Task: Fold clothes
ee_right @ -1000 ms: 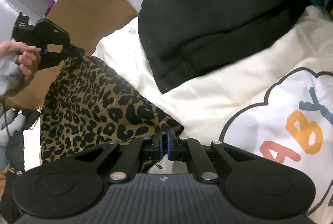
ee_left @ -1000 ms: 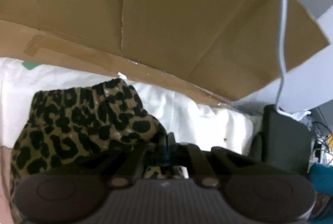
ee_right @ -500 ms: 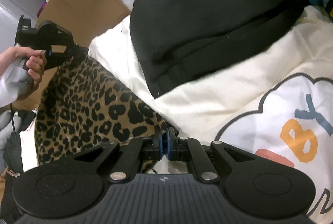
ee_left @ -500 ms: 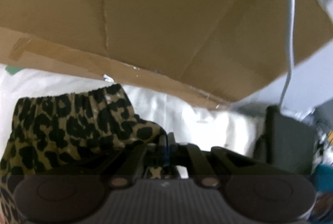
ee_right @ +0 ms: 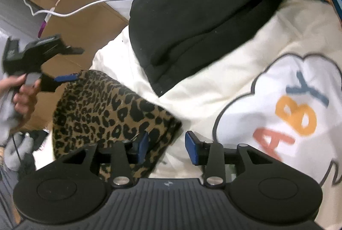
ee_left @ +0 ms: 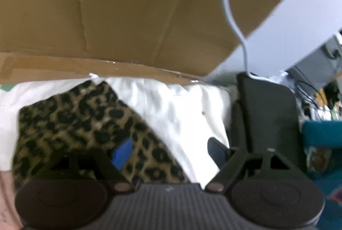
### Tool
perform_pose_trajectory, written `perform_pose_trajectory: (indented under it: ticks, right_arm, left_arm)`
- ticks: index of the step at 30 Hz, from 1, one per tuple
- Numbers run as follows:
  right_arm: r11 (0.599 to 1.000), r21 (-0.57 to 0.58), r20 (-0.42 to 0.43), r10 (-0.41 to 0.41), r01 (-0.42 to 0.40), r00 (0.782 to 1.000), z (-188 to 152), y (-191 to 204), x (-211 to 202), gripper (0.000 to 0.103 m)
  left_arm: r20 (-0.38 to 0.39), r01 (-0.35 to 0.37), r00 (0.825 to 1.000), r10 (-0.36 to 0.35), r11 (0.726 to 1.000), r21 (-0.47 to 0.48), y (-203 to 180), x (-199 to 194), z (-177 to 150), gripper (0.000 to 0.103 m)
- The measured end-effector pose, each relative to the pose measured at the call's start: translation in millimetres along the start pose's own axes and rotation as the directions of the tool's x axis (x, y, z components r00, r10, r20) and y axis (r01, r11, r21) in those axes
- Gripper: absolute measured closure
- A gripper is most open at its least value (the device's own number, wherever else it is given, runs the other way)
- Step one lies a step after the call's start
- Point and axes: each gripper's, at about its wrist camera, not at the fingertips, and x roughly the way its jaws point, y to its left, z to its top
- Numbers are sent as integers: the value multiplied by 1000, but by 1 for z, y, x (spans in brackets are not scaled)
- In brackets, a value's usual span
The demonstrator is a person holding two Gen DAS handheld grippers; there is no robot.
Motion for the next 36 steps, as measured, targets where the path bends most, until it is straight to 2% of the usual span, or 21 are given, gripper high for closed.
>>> perform_pose_trajectory:
  ticks: [3,7,10,13,16,20,26,34,35,36]
  right_arm:
    - [999,33,-7,13,-12,1000,-4,-4,3,57]
    - [999,40,34,-27,26,999,3,-1,-1,57]
    - [996,86,36,33,-36,999,6,-1,-6,58]
    - [991,110,0,73,-73,997,-3,3,-2,59]
    - [986,130,-44,107,-100,993,-13,7,2,59]
    - [988,102,-91,124,-114,988,-24,19,4,59]
    - [981,111,-180,176,-158,968,-43,33,19,59]
    - [972,135,-257,222,-192,941,-61,45,49,59]
    - [971,137,-265,225,-194,938,-62,45,52,60]
    - [971,143,-267,223,-190,938,-62,45,55,67]
  left_arm:
    - [13,21,1000,-22,1000,22,10,-33,-20,24]
    - [36,21,999,-22,999,38,44,-75,-52,24]
    - [45,-22,999,19,998,61,69,-97,-79,24]
    - [66,-59,996,56,997,43,101,-114,-102,24]
    - [86,-52,995,50,998,22,126,-127,-125,24]
    - [84,-24,996,20,999,43,147,-132,-160,24]
    - [62,29,998,-28,1000,-4,168,-127,-204,26]
    - [-17,58,998,-57,998,16,182,-117,-229,28]
    - [-25,63,998,-62,998,12,184,-117,-231,28]
    - [-28,69,997,-69,998,-2,187,-116,-232,28]
